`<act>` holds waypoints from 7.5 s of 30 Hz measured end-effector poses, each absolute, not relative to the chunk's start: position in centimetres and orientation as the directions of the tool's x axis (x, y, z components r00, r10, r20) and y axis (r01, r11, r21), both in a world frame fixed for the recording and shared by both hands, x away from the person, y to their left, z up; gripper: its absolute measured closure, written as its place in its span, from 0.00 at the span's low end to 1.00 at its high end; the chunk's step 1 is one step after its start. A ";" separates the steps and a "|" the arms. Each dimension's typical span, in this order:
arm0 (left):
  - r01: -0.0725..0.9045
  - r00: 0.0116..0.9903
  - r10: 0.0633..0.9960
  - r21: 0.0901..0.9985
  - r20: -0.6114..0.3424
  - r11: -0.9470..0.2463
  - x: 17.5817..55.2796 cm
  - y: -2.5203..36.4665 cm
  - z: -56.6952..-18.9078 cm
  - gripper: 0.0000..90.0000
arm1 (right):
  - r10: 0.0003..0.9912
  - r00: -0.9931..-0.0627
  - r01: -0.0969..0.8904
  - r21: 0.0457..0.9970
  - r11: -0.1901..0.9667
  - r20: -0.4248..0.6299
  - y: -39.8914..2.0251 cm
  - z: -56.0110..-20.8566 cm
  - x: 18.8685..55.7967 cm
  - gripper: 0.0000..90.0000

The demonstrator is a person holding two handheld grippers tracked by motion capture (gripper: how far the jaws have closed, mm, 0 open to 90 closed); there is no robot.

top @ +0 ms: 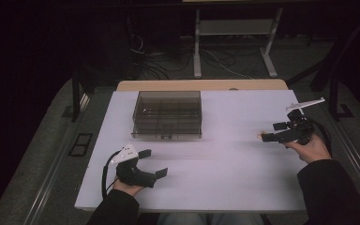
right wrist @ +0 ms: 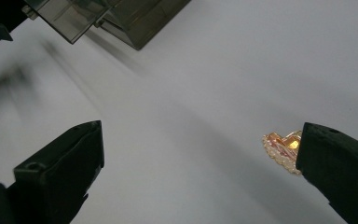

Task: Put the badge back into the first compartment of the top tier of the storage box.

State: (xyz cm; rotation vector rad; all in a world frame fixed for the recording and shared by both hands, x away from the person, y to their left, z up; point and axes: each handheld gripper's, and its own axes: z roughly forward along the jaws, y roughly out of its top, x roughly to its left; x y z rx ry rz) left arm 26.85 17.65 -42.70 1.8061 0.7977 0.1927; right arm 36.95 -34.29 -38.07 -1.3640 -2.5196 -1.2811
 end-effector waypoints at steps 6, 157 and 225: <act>0.425 0.760 0.602 0.888 -0.245 -0.175 26.9 17.7 -42.7 0.00 | 0.700 -0.619 0.706 0.643 0.296 0.357 -34.2 -38.8 37.7 0.00; 0.426 0.776 0.583 0.883 -0.242 -0.200 27.1 17.5 -42.8 0.00 | 0.701 -0.657 0.674 0.632 0.383 0.276 -33.7 -42.0 41.2 0.93; 0.430 0.777 0.579 0.881 -0.249 -0.197 27.0 17.5 -42.8 0.00 | 0.466 -0.869 0.437 0.701 0.563 0.167 -20.4 -31.1 40.6 0.93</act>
